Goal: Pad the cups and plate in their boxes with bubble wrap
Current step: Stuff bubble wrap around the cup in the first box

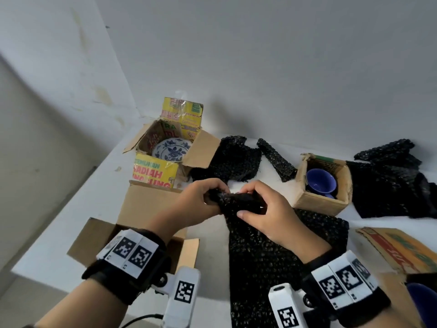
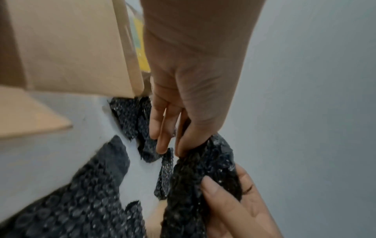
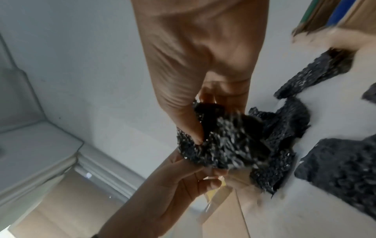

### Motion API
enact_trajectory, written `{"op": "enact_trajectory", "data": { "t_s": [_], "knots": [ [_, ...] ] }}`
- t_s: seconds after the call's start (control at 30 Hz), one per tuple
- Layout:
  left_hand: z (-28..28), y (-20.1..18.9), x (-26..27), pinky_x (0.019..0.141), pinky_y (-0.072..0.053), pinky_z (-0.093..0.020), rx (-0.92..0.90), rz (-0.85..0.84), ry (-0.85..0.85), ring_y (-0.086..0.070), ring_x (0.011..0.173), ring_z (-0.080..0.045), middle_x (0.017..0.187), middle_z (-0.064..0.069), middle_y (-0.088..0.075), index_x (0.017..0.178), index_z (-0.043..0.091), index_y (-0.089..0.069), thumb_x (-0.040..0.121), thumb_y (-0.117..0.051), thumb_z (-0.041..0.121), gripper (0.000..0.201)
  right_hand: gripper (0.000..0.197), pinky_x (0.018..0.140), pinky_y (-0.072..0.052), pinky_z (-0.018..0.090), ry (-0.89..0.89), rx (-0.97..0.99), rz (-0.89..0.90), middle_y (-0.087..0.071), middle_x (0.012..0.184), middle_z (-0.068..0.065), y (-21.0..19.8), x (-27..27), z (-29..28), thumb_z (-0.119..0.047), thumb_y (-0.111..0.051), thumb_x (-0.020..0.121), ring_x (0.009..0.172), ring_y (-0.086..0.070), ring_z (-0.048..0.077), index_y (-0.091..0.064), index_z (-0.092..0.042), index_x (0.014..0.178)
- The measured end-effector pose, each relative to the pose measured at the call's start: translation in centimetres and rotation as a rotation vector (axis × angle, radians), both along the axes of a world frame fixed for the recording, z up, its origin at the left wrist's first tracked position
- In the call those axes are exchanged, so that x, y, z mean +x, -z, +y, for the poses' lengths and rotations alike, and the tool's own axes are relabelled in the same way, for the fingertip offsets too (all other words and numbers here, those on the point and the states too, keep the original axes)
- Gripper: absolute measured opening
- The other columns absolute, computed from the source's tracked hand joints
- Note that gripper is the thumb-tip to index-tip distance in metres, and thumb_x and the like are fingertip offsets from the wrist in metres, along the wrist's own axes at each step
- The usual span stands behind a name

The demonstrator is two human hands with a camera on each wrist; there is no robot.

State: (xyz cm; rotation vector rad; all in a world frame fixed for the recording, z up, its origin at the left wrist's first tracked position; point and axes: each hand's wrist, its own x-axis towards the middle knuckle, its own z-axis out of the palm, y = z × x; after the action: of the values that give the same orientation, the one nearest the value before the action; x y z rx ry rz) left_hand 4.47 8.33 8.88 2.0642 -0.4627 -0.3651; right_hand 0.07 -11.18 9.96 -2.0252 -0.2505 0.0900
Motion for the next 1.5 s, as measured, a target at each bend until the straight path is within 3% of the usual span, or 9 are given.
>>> {"op": "enact_trajectory", "data": {
  "t_s": [0.13,0.4,0.67,0.8,0.97,1.07,1.2,1.27,1.5],
  "knots": [
    [4.2,-0.4,-0.3,0.071,-0.053,-0.032,0.034,-0.064,-0.057,-0.064,0.077,-0.024,0.086,0.002,-0.068,0.087,0.027,-0.067,0.079,-0.071,0.005,0.023,0.029,0.069,-0.041,0.005,-0.052,-0.093,-0.023,-0.062,0.084,-0.013,-0.2,1.5,3.5,-0.006,-0.073,0.075,0.081,-0.057,-0.002,-0.061,-0.03,0.087],
    [13.2,1.7,-1.7,0.07,-0.037,-0.002,0.191,-0.125,-0.316,-0.061,0.087,-0.001,0.087,0.018,-0.068,0.086,0.034,-0.067,0.077,-0.075,0.014,0.023,0.024,0.063,-0.034,0.005,-0.087,-0.212,0.01,-0.048,0.085,-0.002,2.1,2.3,12.1,0.001,-0.066,0.073,0.076,-0.05,0.011,-0.073,-0.019,0.084],
    [18.3,6.4,-3.4,0.086,-0.048,-0.037,0.382,-0.106,-0.466,-0.054,0.102,-0.018,0.109,0.011,-0.058,0.082,0.047,-0.06,0.075,-0.068,0.015,0.033,0.027,0.062,-0.038,0.026,-0.189,-0.445,0.07,-0.046,0.078,-0.003,5.1,0.5,16.0,-0.002,-0.056,0.076,0.079,-0.052,0.022,-0.072,-0.017,0.092],
    [19.0,7.8,-4.2,0.091,-0.038,-0.031,0.501,-0.058,-0.483,-0.045,0.116,-0.024,0.122,0.003,-0.055,0.106,0.033,-0.063,0.078,-0.067,0.015,0.034,0.028,0.064,-0.036,0.027,-0.277,-0.7,-0.046,-0.062,0.09,0.002,5.6,-0.2,16.7,-0.01,-0.058,0.078,0.09,-0.053,0.022,-0.068,-0.019,0.103],
    [19.6,9.0,-4.5,0.09,-0.039,-0.031,0.474,-0.018,-0.432,-0.048,0.114,-0.022,0.123,0.001,-0.055,0.115,0.033,-0.057,0.077,-0.069,0.017,0.044,0.026,0.052,-0.027,0.027,-0.332,-0.966,-0.051,-0.062,0.064,0.003,5.8,-0.8,18.3,-0.025,-0.083,0.059,0.067,-0.055,0.023,-0.061,-0.013,0.067],
    [19.9,9.6,-4.2,0.088,-0.039,-0.03,0.473,-0.022,-0.402,-0.05,0.112,-0.02,0.123,0.004,-0.055,0.118,0.035,-0.053,0.077,-0.069,0.021,0.045,0.014,0.066,-0.029,0.032,-0.299,-1.061,-0.004,-0.062,0.097,0.009,6.5,-1.7,18.8,-0.024,-0.056,0.09,0.099,-0.049,0.026,-0.059,-0.011,0.094],
    [20.4,9.9,-4.2,0.087,-0.04,-0.03,0.449,-0.055,-0.328,-0.051,0.108,-0.019,0.12,0.008,-0.056,0.113,0.039,-0.056,0.076,-0.069,0.021,0.044,0.025,0.089,-0.034,0.037,-0.373,-1.221,0.09,-0.05,0.117,0.013,6.8,-2.4,19.9,-0.014,-0.046,0.09,0.111,-0.039,0.031,-0.061,-0.01,0.109],
    [20.6,10.1,-4.3,0.089,-0.042,-0.034,0.411,-0.066,-0.301,-0.052,0.106,-0.018,0.116,0.009,-0.057,0.105,0.043,-0.06,0.074,-0.068,0.018,0.041,0.026,0.093,-0.034,0.038,-0.399,-1.217,0.127,-0.049,0.118,0.014,6.6,-2.4,20.0,-0.011,-0.045,0.09,0.112,-0.039,0.032,-0.061,-0.009,0.11],
    [20.7,10.5,-4.4,0.091,-0.041,-0.037,0.343,-0.058,-0.27,-0.049,0.102,-0.014,0.109,0.011,-0.054,0.095,0.04,-0.066,0.077,-0.068,0.015,0.031,0.031,0.066,-0.032,0.029,-0.283,-0.955,0.11,-0.055,0.115,0.0,6.2,-2.7,19.4,-0.01,-0.047,0.091,0.103,-0.053,0.02,-0.045,-0.019,0.121]
  ]
}}
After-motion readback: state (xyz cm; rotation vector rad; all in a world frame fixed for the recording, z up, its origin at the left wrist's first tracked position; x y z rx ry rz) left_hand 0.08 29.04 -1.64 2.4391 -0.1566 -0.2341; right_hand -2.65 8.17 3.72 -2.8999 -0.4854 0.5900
